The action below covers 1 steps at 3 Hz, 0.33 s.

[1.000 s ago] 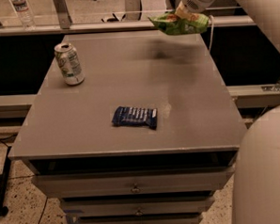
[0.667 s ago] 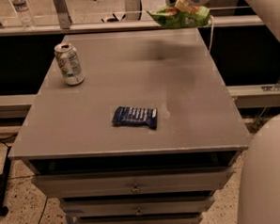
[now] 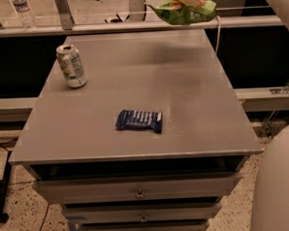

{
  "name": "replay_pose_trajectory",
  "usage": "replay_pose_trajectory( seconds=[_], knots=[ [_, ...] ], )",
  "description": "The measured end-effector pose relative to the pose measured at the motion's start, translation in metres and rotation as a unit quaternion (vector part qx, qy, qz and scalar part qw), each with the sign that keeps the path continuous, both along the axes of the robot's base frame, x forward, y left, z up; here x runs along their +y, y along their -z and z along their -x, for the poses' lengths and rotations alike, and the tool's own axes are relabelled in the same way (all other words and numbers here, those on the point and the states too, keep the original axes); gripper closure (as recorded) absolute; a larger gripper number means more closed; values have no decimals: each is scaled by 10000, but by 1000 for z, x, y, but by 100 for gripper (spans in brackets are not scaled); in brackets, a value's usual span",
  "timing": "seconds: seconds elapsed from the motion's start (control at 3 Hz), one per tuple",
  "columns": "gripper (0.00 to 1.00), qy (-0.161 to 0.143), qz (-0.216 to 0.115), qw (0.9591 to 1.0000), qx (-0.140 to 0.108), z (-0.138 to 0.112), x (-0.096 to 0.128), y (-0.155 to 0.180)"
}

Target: Pick green rice chip bag

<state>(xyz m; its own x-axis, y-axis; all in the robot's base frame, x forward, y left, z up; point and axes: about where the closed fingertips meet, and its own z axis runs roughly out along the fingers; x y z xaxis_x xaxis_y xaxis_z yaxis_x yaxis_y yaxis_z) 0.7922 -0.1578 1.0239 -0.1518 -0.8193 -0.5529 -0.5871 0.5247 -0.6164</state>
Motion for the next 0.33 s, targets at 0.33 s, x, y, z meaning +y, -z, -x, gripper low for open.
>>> replay_pose_trajectory(
  seconds=[0.33],
  knots=[
    [100,-71,-37,10000,20,1,2,-1]
  ],
)
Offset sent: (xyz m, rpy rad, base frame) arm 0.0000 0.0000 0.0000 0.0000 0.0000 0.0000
